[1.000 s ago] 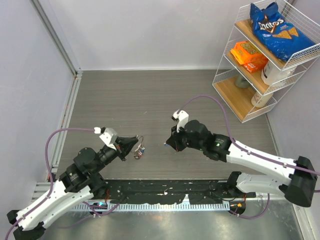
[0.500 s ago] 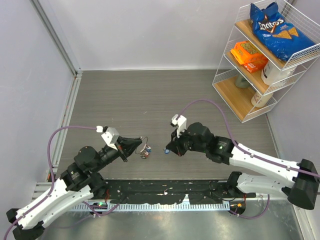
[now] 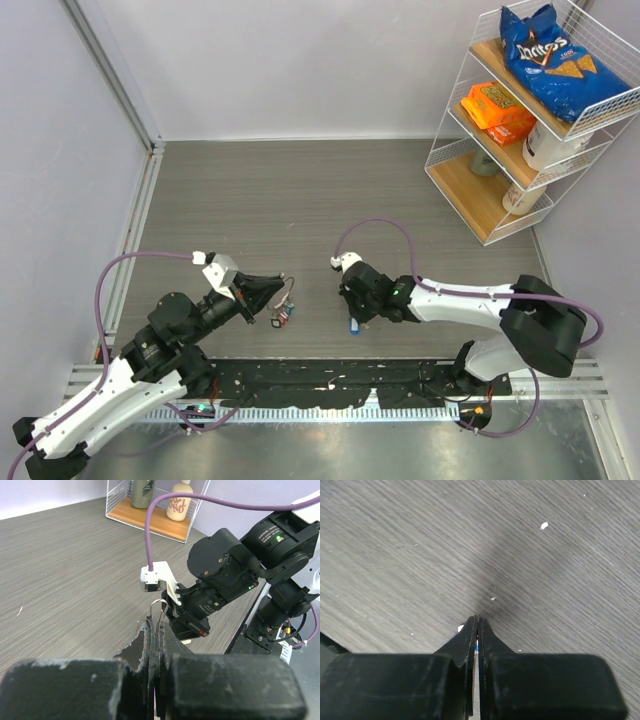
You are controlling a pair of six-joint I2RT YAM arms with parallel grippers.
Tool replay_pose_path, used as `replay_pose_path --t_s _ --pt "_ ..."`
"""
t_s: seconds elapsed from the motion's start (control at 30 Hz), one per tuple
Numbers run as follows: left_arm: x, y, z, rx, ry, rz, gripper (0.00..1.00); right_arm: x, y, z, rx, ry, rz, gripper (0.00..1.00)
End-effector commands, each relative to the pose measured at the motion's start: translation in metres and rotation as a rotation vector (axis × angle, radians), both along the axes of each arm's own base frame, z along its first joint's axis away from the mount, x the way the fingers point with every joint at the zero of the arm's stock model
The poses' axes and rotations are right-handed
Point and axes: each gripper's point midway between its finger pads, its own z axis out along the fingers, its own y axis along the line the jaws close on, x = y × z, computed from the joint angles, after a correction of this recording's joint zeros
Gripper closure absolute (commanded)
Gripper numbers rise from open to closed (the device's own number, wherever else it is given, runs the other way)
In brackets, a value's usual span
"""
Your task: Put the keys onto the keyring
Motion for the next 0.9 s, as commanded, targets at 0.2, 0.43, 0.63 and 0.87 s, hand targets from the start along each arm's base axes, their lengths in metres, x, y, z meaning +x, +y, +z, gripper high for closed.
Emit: replay_pose_path --t_s 0.2,0.43,0.63,0.87 --pt "0.000 0.002 0.037 -0.087 -0.056 0.006 1.00 0.027 0.018 0.032 0.064 -0.095 -0.095 0.74" --pt "0.002 0.000 0.034 -0.085 -0.054 0.009 1.00 0.029 0.010 0.052 0.066 -0.132 -0.111 0.68" --pt "0.002 -0.001 0.034 -0.082 -0.055 0.009 1.00 0.022 0.004 0.043 0.042 -0.099 -0.111 0.67" --pt "0.003 -0.003 0.033 -0.077 -0.054 0.005 1.00 0.013 0.004 0.032 0.021 -0.041 -0.103 0.67"
